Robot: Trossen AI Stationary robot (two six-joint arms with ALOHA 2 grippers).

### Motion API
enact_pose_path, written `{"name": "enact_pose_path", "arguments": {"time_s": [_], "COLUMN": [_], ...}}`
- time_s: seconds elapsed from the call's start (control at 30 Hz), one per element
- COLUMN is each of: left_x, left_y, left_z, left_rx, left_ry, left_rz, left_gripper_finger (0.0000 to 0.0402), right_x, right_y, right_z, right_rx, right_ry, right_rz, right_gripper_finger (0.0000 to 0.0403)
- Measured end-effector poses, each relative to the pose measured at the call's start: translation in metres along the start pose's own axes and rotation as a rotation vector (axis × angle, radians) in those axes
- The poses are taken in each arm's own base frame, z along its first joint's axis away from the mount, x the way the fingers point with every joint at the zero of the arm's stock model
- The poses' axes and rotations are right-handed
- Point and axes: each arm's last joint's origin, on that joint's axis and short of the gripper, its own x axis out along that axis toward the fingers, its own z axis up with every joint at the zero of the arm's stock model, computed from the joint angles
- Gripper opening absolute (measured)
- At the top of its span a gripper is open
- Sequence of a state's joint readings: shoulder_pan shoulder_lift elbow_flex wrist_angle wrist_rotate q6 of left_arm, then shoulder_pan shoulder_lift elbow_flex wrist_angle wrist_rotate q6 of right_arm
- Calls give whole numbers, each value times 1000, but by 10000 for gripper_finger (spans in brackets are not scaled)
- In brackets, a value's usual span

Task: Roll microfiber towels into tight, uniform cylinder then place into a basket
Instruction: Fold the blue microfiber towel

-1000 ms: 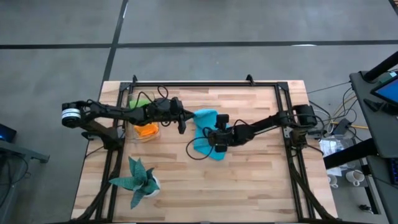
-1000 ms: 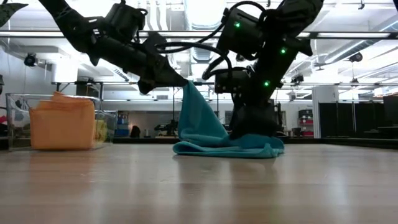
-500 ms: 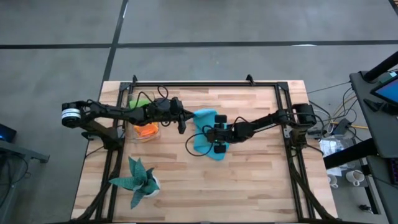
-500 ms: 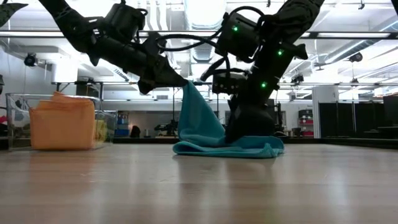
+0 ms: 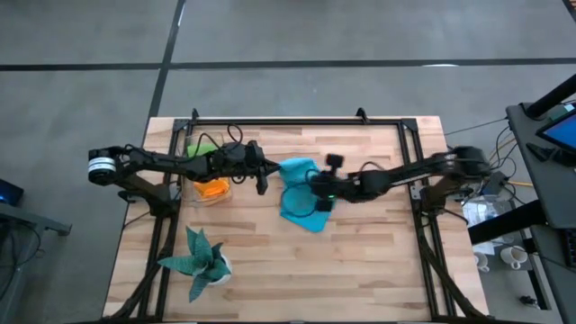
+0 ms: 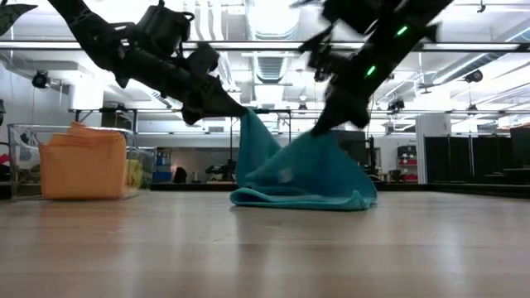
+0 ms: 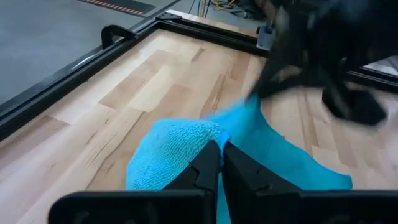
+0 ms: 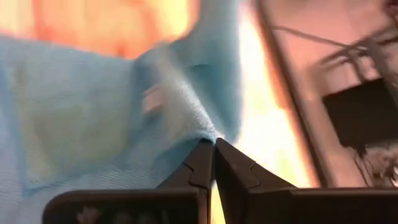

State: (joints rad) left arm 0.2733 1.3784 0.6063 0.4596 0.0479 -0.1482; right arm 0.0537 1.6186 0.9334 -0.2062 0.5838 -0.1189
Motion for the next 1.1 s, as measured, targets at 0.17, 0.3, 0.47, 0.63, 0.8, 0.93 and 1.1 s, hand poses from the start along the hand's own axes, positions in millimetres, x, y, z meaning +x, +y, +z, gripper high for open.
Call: {"name": "enact_pose_path", "arguments": {"time_s": [0.17, 0.3, 0.47, 0.63, 0.8, 0.93, 1.1], "left_x": [-10, -14, -8, 2, 11, 17, 25], "left_y": [-1, -1, 0, 1, 2, 2, 3], "left_z": [3, 5, -2, -8, -8, -9, -12], "left_rx": [1, -1, -3, -4, -5, -5, -6], "left_ry": [-32, -48, -8, 30, 42, 54, 73], "left_rz": [-5, -4, 2, 8, 9, 11, 14], "left_gripper_finger": [0, 0, 0, 0, 0, 0, 0], "right_x": [-49, -70, -72, -63, -54, -50, -51], "right_y": [-32, -52, -56, -45, -35, -30, -31], "right_z": [-25, -56, -102, -136, -157, -163, -155], "right_rx": [252, 564, 811, 921, 979, 992, 941], "right_ry": [-104, -160, -125, -61, 14, 48, 29], "right_rz": [-117, -133, -146, -87, -58, -37, 0], "right_gripper_finger": [9, 9, 9, 9, 30, 75, 146]}}
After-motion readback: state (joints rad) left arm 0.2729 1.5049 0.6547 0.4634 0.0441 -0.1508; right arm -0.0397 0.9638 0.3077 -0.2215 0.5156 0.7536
